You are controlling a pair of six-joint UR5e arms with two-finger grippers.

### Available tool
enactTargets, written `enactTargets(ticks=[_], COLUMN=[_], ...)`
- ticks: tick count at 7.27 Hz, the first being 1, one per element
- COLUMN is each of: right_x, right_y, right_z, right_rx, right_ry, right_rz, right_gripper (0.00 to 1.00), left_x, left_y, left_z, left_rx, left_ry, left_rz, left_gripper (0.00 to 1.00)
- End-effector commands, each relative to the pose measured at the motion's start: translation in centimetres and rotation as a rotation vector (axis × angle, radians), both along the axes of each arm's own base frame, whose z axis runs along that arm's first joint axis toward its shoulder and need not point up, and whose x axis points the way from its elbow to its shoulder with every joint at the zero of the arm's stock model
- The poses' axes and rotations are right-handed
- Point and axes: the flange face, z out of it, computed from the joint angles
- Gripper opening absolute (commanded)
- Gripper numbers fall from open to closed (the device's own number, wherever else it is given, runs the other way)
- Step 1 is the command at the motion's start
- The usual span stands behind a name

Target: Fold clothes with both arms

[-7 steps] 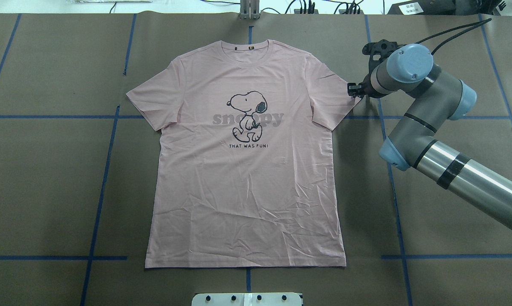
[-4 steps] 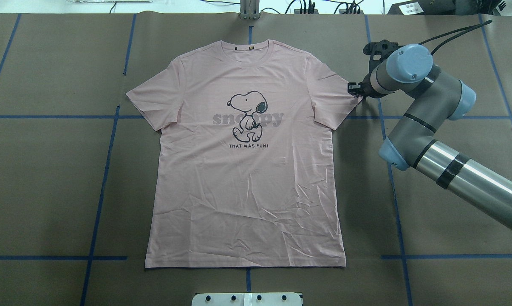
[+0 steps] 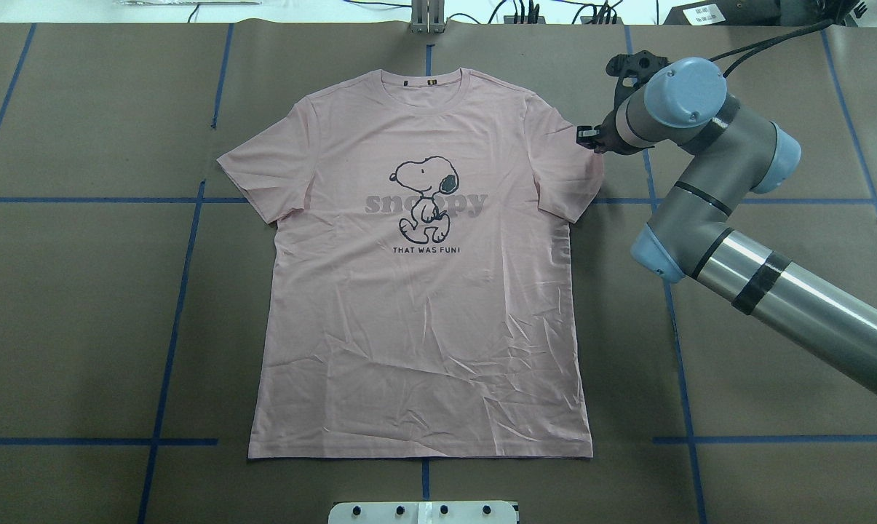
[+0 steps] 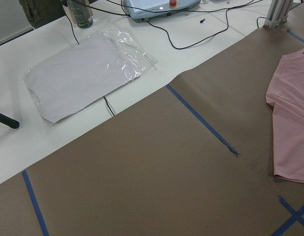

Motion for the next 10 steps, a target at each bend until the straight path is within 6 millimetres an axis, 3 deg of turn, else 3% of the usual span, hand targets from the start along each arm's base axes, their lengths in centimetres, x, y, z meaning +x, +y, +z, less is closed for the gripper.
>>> enactTargets(ticks=[1,2,3,5,6,7,8,9,10], right_x=[-3.2,-6.3,-9.1,-12.0,-12.3,-12.5,-12.9,-12.4,-9.9], right_y=[0.2,1.2,2.1,2.3,2.5,2.4,2.0,1.2,-0.7], right_z=[-7.4,-10.1,-11.1,-10.3,-10.2,-10.2,-12.4,-13.6,-14.4], right_rx=[-0.019,0.013,0.014,0.03,0.031,0.037,0.04,0.016,-0.024], right_ry=[0.034,0.046,0.05,0.101,0.104,0.112,0.095,0.109,0.094], right_rz=[0.05,0.106,0.131,0.143,0.136,0.127,0.125,0.116,0.037], right_gripper=[0.0,0.0,0.0,0.0,0.25,0.9,1.0,1.0,1.0], left_x=[0.0,0.0,0.0,0.0,0.0,0.0,0.0,0.0,1.8], left_y=[0.0,0.0,0.0,0.1,0.0,0.0,0.0,-0.1,-0.1], left_z=[0.0,0.0,0.0,0.1,0.1,0.1,0.2,0.1,0.2], left_rx=[-0.002,-0.001,-0.003,-0.003,-0.004,-0.006,-0.007,-0.008,-0.023], left_ry=[0.001,0.0,0.002,0.001,0.002,0.001,0.0,0.0,0.008], left_rz=[0.0,-0.001,0.0,0.0,0.0,0.0,-0.002,-0.004,0.017], left_gripper=[1.0,1.0,1.0,1.0,1.0,1.0,1.0,1.0,1.0])
